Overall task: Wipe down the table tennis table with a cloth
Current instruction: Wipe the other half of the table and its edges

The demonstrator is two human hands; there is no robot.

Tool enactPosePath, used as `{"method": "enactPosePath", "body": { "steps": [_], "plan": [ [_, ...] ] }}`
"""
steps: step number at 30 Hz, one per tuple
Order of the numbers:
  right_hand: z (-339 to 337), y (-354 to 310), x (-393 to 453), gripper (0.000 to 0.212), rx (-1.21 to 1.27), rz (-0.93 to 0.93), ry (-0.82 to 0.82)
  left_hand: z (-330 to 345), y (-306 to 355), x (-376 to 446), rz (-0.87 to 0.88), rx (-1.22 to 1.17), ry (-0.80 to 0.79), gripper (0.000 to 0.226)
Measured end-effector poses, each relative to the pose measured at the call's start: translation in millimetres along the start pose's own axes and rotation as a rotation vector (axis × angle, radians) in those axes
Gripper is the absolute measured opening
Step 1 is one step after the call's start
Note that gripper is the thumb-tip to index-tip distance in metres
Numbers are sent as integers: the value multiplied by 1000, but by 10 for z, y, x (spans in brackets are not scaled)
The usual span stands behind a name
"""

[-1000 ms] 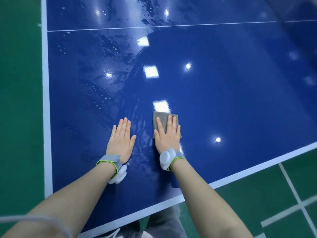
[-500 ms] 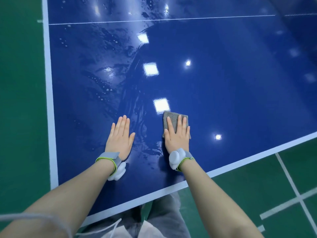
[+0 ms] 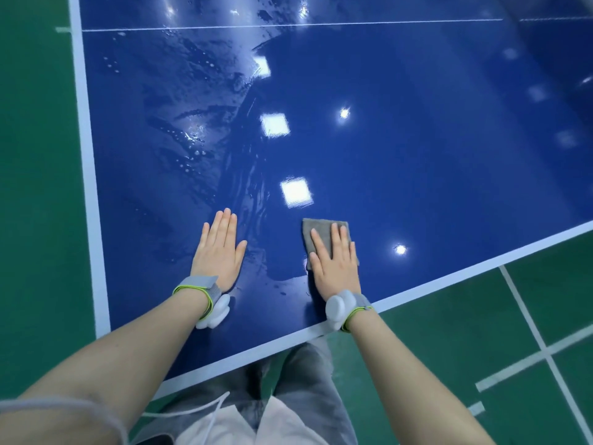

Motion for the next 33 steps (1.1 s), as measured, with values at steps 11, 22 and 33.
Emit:
{"method": "enactPosePath", "body": {
  "steps": [11, 22, 33],
  "plan": [
    [218, -657, -343, 51, -19, -88, 69, 26, 35, -178, -17, -25, 0, 57],
    [83, 36, -425, 69, 57, 23, 68, 90, 18, -456, -66, -26, -26, 61],
    [343, -513, -859, 50, -45, -177, 49, 146, 143, -778, -136, -50, -85, 73]
  ]
}}
Point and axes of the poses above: each hand's wrist, its own x-axis towards the middle knuckle, its own z-axis out of the palm, y = z × x, the point moved 2 cm from there along x, towards the middle knuckle, and after that the axes turned 2 degrees about z, right-handed, at the moved point
